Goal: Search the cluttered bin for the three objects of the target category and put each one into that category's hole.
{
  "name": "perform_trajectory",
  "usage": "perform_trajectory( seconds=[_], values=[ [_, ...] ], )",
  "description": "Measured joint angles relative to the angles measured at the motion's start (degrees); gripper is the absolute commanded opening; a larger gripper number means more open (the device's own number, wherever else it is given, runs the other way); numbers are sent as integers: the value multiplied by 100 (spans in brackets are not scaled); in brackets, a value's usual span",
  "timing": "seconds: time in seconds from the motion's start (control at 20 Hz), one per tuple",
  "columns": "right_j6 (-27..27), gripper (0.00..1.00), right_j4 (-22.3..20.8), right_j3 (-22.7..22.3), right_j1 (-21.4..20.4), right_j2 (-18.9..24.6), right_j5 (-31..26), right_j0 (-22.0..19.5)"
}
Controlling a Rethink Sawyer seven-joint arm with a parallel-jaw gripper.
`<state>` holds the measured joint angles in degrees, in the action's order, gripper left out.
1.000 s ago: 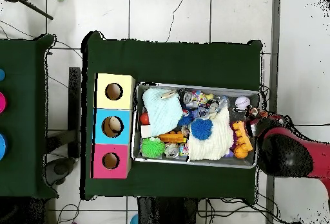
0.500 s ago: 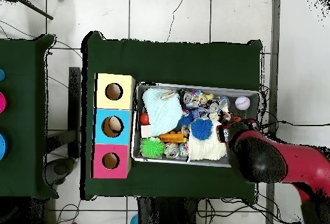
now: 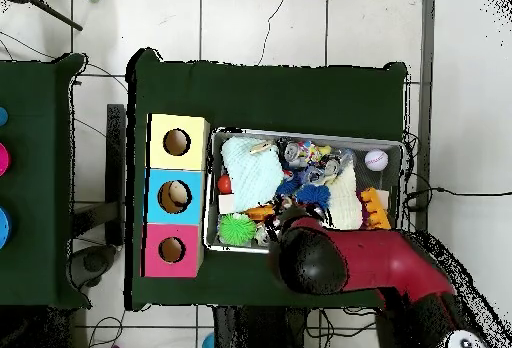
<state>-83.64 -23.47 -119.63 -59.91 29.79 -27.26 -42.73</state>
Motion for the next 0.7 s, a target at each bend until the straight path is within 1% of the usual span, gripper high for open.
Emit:
perform_trajectory(
  seconds=[0.1, 0.25, 0.45, 0.5, 0.65, 0.7],
  values=[
    [-264, 0, 115, -142, -63, -202, 86, 370],
    [-571, 0, 300, -343, -154, -385, 205, 723],
    [-873, 0, 569, -608, -340, -541, 288, 1041],
    [-991, 0, 735, -763, -488, -631, 290, 1201],
    [-1077, 0, 891, -886, -642, -740, 287, 1375],
    [-1128, 0, 978, -965, -752, -823, 287, 1503]
  ],
)
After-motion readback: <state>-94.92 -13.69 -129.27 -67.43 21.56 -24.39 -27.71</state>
